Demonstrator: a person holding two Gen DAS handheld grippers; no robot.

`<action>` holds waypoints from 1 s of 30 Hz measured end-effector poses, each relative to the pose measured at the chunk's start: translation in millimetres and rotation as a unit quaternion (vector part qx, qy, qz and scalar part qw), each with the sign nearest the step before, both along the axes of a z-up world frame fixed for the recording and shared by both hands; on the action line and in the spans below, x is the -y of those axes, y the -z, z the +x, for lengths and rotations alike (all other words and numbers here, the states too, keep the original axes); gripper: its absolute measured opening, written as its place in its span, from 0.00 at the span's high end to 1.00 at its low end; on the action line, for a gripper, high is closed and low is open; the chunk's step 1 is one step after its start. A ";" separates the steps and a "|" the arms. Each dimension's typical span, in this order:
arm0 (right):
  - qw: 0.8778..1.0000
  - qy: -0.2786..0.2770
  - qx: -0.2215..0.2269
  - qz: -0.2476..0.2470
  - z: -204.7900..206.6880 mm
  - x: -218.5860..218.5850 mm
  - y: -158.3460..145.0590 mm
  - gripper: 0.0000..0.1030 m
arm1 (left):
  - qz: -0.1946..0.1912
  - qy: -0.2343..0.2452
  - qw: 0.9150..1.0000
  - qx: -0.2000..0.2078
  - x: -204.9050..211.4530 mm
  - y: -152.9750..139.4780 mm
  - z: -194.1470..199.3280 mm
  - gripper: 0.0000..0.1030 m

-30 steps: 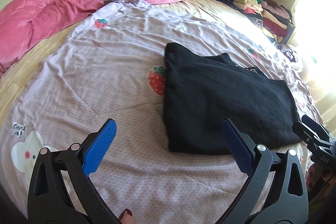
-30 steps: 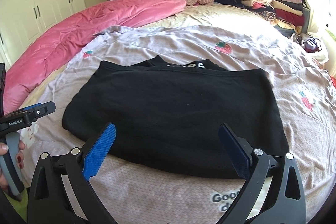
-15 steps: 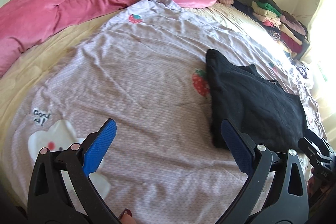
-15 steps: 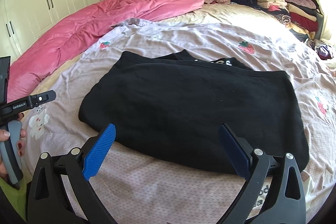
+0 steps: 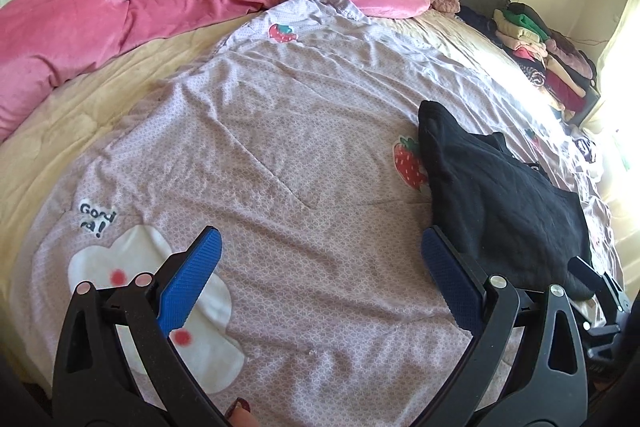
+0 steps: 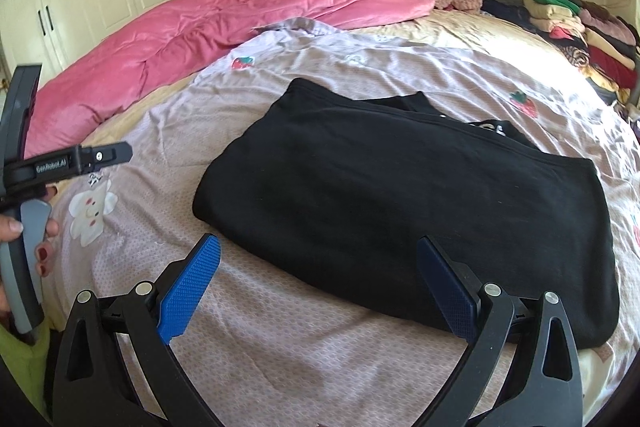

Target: Fold small clothes

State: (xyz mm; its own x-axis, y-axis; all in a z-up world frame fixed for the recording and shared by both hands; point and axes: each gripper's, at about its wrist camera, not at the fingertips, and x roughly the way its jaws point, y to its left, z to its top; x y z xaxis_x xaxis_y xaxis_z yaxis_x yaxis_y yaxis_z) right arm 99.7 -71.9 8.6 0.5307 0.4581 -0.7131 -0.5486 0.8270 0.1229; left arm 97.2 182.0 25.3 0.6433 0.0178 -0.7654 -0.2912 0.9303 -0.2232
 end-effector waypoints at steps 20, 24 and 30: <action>0.998 -0.034 0.013 -0.043 11.2 -37.0 15.3 0.05 | 0.024 0.039 0.999 -0.014 16.4 -5.8 42.8 0.09; 0.998 -0.035 0.012 -0.055 12.8 -39.7 23.0 0.05 | 0.027 0.048 0.998 -0.018 21.1 -6.5 55.1 0.09; 0.995 -0.041 0.017 -0.087 9.1 -48.7 39.6 0.05 | 0.040 0.072 0.996 -0.027 32.4 -6.6 79.0 0.09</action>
